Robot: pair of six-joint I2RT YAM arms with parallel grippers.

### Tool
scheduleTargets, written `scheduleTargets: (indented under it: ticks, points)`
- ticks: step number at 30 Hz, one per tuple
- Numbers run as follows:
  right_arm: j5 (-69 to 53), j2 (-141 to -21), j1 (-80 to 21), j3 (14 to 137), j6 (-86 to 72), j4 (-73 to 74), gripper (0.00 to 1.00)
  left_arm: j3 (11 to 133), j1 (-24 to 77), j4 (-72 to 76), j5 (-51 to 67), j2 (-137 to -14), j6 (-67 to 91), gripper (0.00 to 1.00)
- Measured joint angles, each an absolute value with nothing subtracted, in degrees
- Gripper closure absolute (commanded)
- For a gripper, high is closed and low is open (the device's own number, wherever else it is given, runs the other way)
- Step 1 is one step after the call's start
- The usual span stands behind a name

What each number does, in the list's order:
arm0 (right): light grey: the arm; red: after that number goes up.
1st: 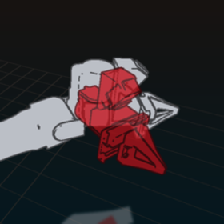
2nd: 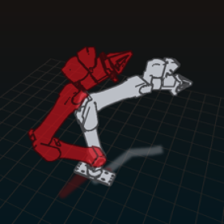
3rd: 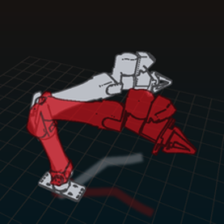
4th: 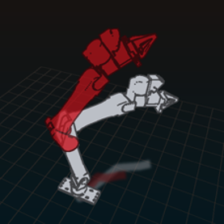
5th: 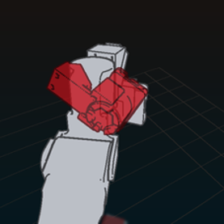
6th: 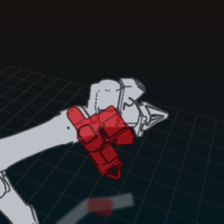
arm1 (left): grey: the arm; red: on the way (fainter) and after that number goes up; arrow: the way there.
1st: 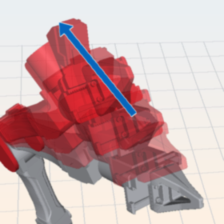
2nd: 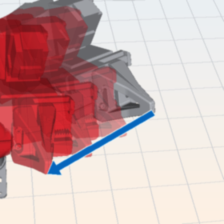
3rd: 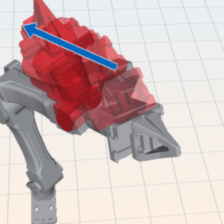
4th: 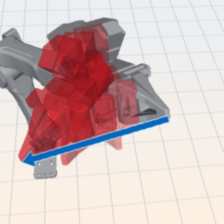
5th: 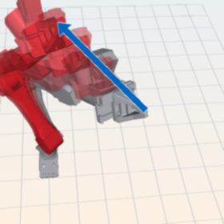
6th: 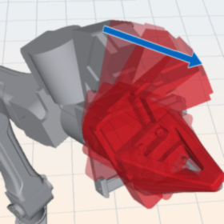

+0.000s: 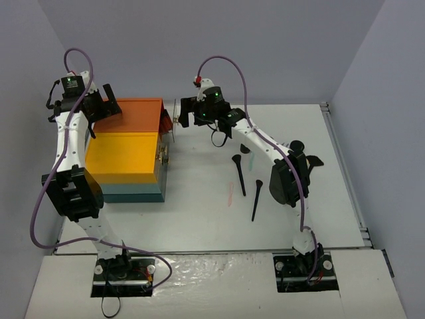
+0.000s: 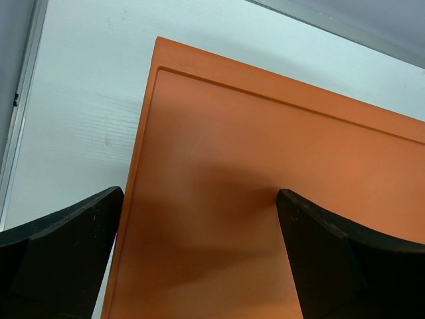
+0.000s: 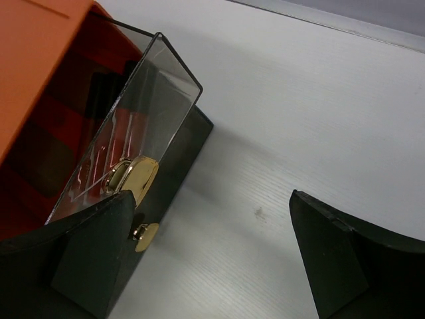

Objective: Organize the makeup

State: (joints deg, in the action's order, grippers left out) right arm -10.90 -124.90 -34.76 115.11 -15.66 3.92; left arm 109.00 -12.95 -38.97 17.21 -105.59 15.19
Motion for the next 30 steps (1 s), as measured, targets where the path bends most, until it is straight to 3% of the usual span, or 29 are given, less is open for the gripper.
scheduleTargets:
  ticks: [30]
  points:
    - [-20.12, -131.26, -38.72, 122.82, -20.84, -3.35, 0.0, 107.3, -12.95, -37.07, 17.14, -104.57, 16.68, 0.03]
